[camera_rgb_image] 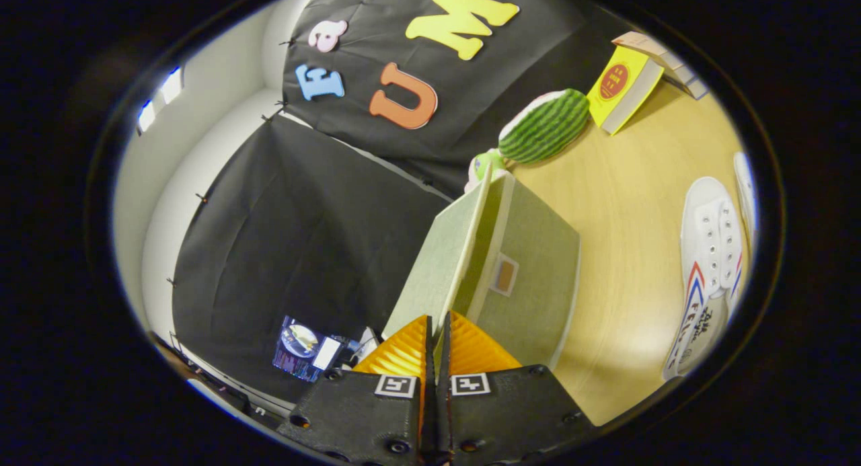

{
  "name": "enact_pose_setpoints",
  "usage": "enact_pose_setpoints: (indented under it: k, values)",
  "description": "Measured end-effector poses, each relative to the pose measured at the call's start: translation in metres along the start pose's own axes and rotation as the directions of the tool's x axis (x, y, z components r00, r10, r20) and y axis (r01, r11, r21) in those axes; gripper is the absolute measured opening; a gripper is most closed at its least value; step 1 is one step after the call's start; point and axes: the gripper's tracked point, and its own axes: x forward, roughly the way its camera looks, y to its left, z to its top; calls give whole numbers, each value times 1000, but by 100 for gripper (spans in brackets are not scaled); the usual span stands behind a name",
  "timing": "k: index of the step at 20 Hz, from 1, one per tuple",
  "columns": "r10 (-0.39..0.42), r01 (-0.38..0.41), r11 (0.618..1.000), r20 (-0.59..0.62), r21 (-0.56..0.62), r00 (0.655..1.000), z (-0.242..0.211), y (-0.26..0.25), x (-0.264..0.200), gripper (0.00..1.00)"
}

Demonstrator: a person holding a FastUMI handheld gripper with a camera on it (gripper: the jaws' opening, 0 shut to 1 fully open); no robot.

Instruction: Open the storage box then place both shoes into the box .Put the left shoe in first, then the right shoe, with the right side of both shoes facing outward in a uniform manner.

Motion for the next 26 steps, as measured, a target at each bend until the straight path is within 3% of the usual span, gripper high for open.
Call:
enact_pose_setpoints:
  k: [4, 9, 14, 18, 19, 24, 26]
  values:
    - [41, -39, 997, 23, -73, 999, 20, 50, 1, 6]
    - [36, -36, 959, -5, -282, 999, 24, 133, 29, 5]
    - [-29, -8, 862, -65, -507, 997, 0, 187, 85, 7]
    - [-56, 6, 786, -62, -619, 996, -13, 206, 122, 16]
    - [-54, 5, 766, -58, -643, 997, -13, 211, 125, 25]
    - [-78, 65, 742, 10, -668, 997, -6, 204, 127, 96]
    - [-102, 123, 726, 71, -677, 992, 6, 197, 114, 97]
